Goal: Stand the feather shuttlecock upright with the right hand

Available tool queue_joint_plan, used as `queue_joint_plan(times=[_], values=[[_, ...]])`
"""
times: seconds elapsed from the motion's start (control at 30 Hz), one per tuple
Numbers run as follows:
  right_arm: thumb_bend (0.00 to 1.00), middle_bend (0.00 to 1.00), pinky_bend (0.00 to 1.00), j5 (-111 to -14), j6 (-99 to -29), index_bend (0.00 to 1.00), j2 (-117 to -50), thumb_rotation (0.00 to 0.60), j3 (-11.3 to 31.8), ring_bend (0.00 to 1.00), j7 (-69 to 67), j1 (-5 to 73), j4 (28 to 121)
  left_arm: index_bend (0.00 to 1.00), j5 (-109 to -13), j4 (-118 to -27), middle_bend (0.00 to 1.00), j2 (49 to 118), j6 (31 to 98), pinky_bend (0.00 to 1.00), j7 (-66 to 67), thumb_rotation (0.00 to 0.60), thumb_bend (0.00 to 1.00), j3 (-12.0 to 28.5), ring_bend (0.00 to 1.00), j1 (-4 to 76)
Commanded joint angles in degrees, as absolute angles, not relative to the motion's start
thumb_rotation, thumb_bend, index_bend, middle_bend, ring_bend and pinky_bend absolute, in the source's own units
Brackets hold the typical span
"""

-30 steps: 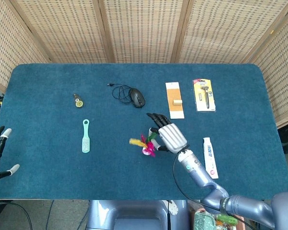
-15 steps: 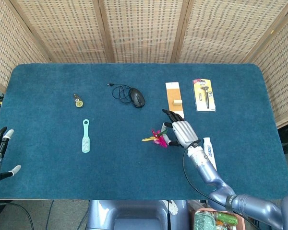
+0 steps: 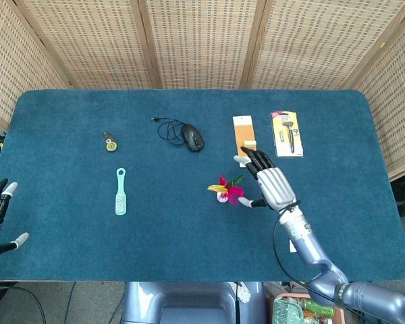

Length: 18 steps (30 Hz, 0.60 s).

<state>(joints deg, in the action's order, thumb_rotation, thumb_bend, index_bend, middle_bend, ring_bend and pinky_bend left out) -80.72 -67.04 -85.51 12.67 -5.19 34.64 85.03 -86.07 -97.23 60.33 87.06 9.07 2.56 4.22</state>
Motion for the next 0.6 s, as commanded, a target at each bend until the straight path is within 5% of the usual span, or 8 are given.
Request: queue_joint_plan(times=[0.03, 0.23, 0.6], values=[[0.00, 0.00, 0.00, -84.43, -72.95, 0.00, -80.21, 0.600, 11.50, 0.00, -5.93, 30.72, 89.84, 0.00, -86.52, -97.21, 0.00, 60.18, 87.63, 0.00, 8.72, 0.600, 0.00, 2.44, 0.00, 3.95], [0.00, 0.00, 0.00, -90.10, -83.24, 0.00, -73.52, 0.600, 6.55, 0.00, -6.44, 22.57, 89.57, 0.00, -87.25, -96.54, 0.00, 59.97, 88.54, 0.00, 7.27, 0.600, 0.00, 2.48, 0.00, 3.66], [0.00, 0.00, 0.00, -90.23, -93.25, 0.00, -71.81, 0.600, 0.85, 0.00, 1.58, 10.74, 88.16, 0.00, -89.25, -95.90, 0.00, 60.24, 89.54, 0.00, 7.22, 0.600, 0.00, 1.91, 0.00, 3.38]])
